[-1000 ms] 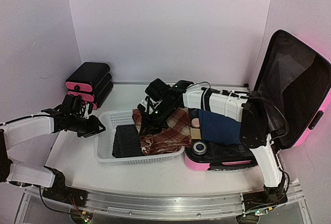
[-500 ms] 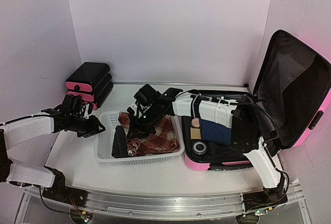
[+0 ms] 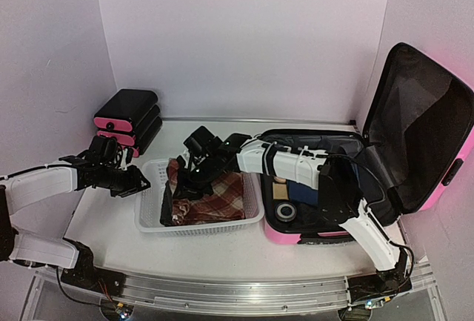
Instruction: Open, take out, and arrange the luggage
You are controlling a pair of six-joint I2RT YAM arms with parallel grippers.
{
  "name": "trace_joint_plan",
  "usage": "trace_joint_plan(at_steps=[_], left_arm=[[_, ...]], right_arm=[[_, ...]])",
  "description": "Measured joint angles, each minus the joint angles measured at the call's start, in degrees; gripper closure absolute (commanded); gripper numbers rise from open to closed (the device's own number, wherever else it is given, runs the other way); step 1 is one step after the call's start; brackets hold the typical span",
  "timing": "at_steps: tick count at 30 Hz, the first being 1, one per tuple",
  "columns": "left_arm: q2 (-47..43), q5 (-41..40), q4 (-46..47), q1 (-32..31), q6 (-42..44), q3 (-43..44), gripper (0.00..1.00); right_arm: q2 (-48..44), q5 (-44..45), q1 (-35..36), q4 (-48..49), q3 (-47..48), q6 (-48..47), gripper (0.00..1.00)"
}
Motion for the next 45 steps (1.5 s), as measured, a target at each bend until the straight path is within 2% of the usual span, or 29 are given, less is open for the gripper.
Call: trace_joint_plan(at_steps=[4, 7, 9, 11, 15, 20, 24, 29, 32, 34, 38, 42, 45], left_arm=[[0.0, -0.02, -0.02, 0.0, 0.0, 0.0, 0.67], [-0.04, 0.0, -0.02, 0.0, 0.0, 0.0, 0.67], [-0.13, 0.0, -0.02, 0.0, 0.0, 0.0, 0.67], [-0.17, 0.0, -0.02, 0.0, -0.02, 0.0, 0.67], [-0.17, 0.0, -0.02, 0.0, 0.0, 0.0, 0.67], [-0.5, -0.02, -0.11, 0.0, 0.0, 0.0, 0.67], [-1.33, -0.28, -0.76, 0.0, 0.02, -0.02, 0.66], [-2.8, -0.31, -1.57, -0.02, 0.26, 0.02, 0.46], [-3.45, 0.15, -1.6, -0.17, 0.52, 0.07, 0.45], [-3.76, 0.26, -1.6, -0.17, 0.7, 0.07, 0.46], [-3.82, 0.55, -1.62, -0.17, 1.11, 0.13, 0.46], [-3.78, 0.63, -1.66, -0.17, 1.22, 0.17, 0.47], [-3.76, 0.63, -1.68, -0.17, 1.31, 0.17, 0.47]], right_arm=[[1.57, 1.05, 0.33, 0.66, 0.74, 0.7, 0.67], [2.1, 1.27, 0.33, 1.14, 1.11, 1.2, 0.54], [2.1, 1.18, 0.35, 1.22, 1.51, 1.03, 0.42], [2.01, 1.16, 0.44, 1.27, 1.79, 0.81, 0.35], [1.16, 1.33, 0.48, 0.46, 1.46, 0.0, 0.28], [-4.17, 1.42, 0.26, -2.43, -1.16, -2.62, 0.17], [-10.91, 0.52, -0.17, -3.54, -4.61, -5.35, 0.15], [-21.86, 0.35, -2.6, -3.74, -13.51, -9.38, 0.15], [-29.27, 2.54, -6.45, -4.28, -21.62, -11.58, 0.15], [-33.97, 5.79, -10.43, -5.4, -27.23, -12.98, 0.13], [-39.3, 18.58, -17.62, -10.38, -34.93, -15.76, 0.09], [-38.84, 33.11, -19.34, -17.07, -37.09, -17.4, 0.08], [-36.33, 39.93, -19.89, -20.61, -37.2, -17.09, 0.09]])
